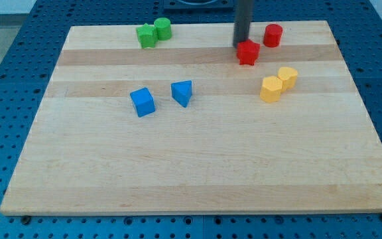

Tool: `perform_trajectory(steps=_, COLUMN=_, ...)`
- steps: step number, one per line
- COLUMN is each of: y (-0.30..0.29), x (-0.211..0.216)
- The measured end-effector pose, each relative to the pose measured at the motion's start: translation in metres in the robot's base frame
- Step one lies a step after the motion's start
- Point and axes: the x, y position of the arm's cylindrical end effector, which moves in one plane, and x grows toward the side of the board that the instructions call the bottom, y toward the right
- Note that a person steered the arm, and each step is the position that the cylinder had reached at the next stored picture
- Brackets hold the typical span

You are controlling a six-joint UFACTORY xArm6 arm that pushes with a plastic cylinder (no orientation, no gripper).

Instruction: Move the red star below the red circle

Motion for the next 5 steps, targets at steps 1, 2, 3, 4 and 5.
perform_trajectory(steps=1, y=0.004, x=0.016)
perform_trajectory(steps=2, y=-0.039, x=0.022)
perform_trajectory(steps=3, y=-0.065, x=0.03)
perform_trajectory(steps=4, y=-0.062, x=0.037)
perform_trajectory(steps=5, y=-0.057, x=0.037)
